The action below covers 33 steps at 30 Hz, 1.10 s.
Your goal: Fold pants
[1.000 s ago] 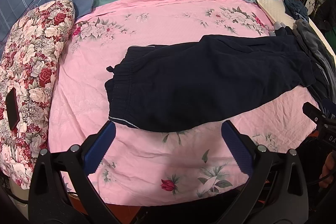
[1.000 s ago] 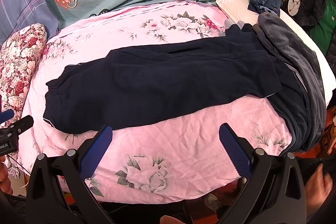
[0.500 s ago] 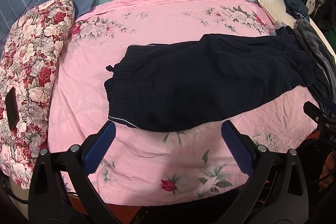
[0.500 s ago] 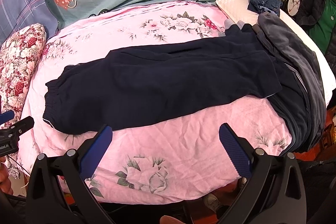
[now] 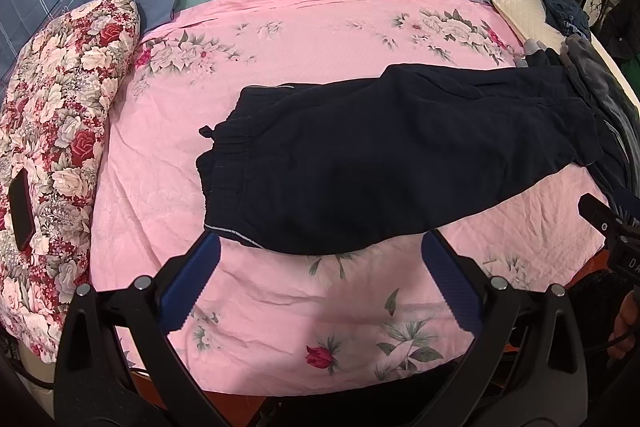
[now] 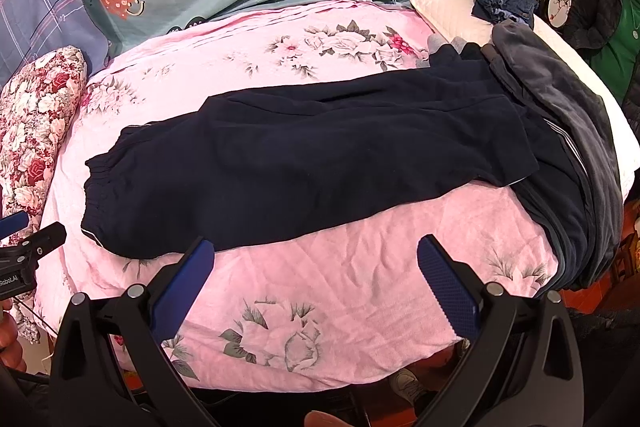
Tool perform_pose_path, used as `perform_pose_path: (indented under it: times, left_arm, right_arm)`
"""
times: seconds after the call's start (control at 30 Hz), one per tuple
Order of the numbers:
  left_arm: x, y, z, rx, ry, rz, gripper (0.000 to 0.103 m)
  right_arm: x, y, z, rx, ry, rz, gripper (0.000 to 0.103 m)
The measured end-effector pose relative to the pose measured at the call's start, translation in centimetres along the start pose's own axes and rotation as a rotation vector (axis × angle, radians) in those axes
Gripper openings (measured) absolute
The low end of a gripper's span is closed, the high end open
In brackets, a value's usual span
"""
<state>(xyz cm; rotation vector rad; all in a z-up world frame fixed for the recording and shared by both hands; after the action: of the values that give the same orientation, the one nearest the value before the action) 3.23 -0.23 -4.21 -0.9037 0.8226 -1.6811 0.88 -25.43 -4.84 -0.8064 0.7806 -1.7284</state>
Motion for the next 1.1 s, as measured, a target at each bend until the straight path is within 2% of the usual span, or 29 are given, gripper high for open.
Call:
perform_pose_path:
  times: [0.73,1.1]
  left_arm:
    - [0.5,1.7,1.4,-0.024,0.015,-0.011,0.101]
    - [-0.4,3.7,1.9,-0.064,-0.029,-0.009,0.101]
  right_arm:
    - [0.4,1.3,0.9,-0.024,0.011,-0.008,0.102]
    - [0.0,2.8,2.0,-0.044,-0.020,0.004,0.102]
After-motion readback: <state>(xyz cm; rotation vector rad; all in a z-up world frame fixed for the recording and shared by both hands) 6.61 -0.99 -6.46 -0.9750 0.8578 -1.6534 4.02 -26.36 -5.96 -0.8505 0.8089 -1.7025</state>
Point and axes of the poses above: each gripper's, at about its wrist camera, not at the fingertips, and y roughly the way its jaws point, x to its right, z to its top, the point moved 4 cm from there along y, roughly the way its jaws point, and after that the axes turned 15 degrees about -z, right-handed, at the moved point
